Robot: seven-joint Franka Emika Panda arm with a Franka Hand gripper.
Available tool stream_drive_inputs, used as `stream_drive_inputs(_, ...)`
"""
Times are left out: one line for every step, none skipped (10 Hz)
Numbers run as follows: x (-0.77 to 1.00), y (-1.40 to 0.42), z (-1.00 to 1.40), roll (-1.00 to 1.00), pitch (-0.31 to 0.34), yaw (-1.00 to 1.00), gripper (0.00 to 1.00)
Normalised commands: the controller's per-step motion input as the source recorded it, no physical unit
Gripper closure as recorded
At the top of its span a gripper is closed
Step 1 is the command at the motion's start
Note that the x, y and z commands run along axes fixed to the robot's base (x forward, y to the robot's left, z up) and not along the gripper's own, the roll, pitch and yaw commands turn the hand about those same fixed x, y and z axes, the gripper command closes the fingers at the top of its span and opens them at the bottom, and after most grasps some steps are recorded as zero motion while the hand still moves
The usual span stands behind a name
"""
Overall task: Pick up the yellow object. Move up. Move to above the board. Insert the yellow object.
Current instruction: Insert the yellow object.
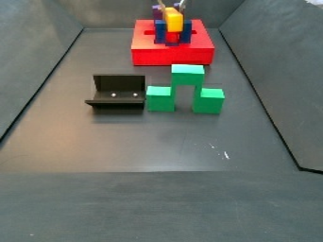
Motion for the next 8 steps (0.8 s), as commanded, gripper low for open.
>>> stream_drive_inputs(0.21,0.0,-0.22,-0.31,-0.003,-0.13,1.0)
stream_drive_inputs(0.18,0.0,-0.23,-0.39,-0.034,-0.09,1.0)
stream_drive_inputs(0.15,0.06,-0.18,-0.44,-0.043,-0.15,1.0)
stream_drive_inputs(0.23,0.07,-0.26,-0.41,-0.004,-0.16,1.0)
stream_drive_inputs(0.31,0.0,-0.31,-0.25,0.0,0.0,1.0)
stream_drive_inputs(0.3,-0.15,-0.28,-0.16,0.006,0.01,1.0)
stream_drive_inputs(0.14,-0.41,-0.19,-0.06,0.0,0.14,1.0)
stream_drive_inputs(0.0,-0.52,-0.11,-0.01,0.0,0.11,1.0)
